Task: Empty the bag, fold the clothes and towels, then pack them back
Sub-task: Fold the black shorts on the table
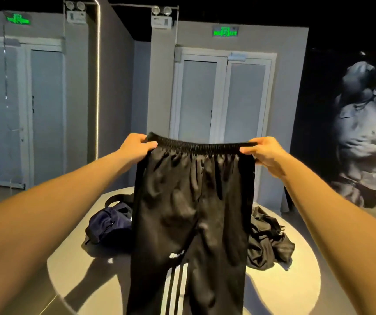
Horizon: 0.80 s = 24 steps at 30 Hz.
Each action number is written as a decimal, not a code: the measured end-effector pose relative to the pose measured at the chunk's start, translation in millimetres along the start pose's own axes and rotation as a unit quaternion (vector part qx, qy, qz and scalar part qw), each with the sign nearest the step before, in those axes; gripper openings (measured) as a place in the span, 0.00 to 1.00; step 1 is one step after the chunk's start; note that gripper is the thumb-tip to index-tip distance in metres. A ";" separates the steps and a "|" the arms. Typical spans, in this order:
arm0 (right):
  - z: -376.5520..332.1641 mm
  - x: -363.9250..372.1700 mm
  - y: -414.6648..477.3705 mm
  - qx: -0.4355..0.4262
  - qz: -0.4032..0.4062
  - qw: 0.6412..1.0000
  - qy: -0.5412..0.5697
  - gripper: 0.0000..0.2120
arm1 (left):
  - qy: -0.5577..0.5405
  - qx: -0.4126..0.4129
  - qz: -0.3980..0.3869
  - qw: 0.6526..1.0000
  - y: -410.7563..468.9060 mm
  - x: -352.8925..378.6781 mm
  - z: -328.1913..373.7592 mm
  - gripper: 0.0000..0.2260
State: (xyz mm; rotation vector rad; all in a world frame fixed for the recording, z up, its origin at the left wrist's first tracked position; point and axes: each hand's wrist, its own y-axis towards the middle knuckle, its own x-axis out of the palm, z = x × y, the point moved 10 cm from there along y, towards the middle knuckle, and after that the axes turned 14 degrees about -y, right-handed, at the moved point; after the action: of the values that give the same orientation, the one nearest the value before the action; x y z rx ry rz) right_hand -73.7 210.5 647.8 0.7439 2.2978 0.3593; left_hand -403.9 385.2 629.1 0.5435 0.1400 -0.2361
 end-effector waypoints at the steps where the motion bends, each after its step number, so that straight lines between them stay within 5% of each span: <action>1: -18.0 -14.1 5.6 -0.051 0.067 0.996 0.006 0.04 | -0.049 0.043 0.034 0.997 9.5 -6.8 17.4 0.12; 5: -71.1 -52.6 0.1 -0.181 0.224 0.958 -0.002 0.03 | -0.209 0.132 0.029 0.968 29.3 -21.3 76.4 0.10; 10: -56.1 -48.0 -15.5 -0.170 0.178 0.969 0.002 0.07 | -0.228 0.142 -0.065 0.961 -9.7 -20.2 80.9 0.12; 14: 8.5 1.5 -64.4 -0.088 -0.048 0.995 0.026 0.12 | -0.147 0.056 -0.156 0.975 -80.8 -9.5 21.0 0.12; 18: 86.6 78.0 -152.9 0.013 -0.341 0.939 -0.049 0.05 | -0.001 -0.072 -0.302 0.951 -166.2 12.7 -79.8 0.09; 24: 128.3 117.5 -227.4 0.048 -0.470 0.878 -0.080 0.07 | 0.039 -0.215 -0.441 0.871 -261.9 40.8 -151.3 0.07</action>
State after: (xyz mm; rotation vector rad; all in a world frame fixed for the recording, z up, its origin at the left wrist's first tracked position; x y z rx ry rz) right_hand -149.9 105.8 392.5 -0.3416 2.2267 -0.2641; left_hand -442.9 240.1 363.5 0.0050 0.5083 -1.0514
